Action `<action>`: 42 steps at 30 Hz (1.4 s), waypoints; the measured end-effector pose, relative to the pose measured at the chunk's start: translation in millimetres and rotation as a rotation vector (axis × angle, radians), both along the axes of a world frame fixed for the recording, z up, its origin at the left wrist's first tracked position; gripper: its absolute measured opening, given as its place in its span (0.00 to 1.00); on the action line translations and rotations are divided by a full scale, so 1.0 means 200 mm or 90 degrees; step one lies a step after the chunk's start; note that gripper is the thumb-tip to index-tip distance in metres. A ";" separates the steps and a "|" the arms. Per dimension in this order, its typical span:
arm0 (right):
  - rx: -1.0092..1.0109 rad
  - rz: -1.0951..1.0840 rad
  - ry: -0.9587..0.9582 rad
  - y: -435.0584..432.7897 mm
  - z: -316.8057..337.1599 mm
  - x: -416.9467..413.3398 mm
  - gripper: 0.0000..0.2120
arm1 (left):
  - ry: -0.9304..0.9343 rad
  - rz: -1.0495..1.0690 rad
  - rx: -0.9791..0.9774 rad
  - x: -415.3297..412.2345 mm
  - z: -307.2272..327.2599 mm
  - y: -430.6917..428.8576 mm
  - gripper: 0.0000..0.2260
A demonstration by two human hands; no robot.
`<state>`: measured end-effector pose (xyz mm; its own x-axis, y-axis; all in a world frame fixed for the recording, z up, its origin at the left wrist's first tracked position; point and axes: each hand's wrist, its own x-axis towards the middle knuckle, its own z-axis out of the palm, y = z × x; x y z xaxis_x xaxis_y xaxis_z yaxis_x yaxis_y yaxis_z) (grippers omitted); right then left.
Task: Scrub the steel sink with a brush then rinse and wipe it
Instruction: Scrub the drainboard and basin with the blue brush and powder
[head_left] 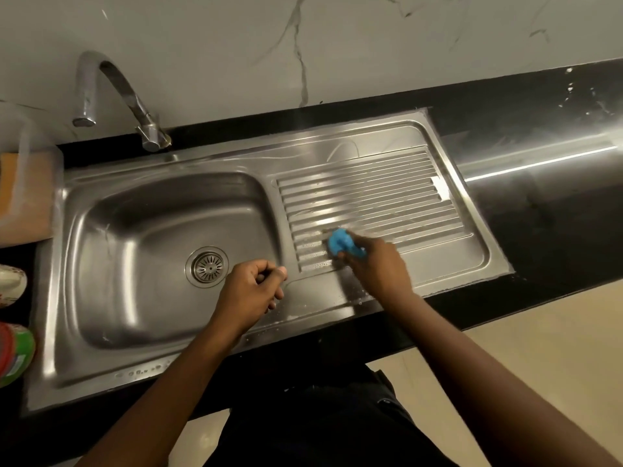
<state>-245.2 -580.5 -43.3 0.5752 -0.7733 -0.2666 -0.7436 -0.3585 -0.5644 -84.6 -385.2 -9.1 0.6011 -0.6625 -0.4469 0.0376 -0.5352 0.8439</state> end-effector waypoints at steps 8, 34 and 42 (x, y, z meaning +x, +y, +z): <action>-0.073 -0.062 0.065 -0.39 0.08 -0.37 0.25 | 0.007 -0.001 -0.005 0.00 -0.04 -0.06 0.10; -0.027 -0.129 -0.008 -0.36 0.08 -0.14 0.18 | 0.013 -0.014 -0.002 -0.06 -0.02 -0.16 0.09; -0.002 0.066 -0.012 0.09 0.02 0.25 0.26 | 0.002 -0.032 0.011 -0.09 -0.01 -0.20 0.10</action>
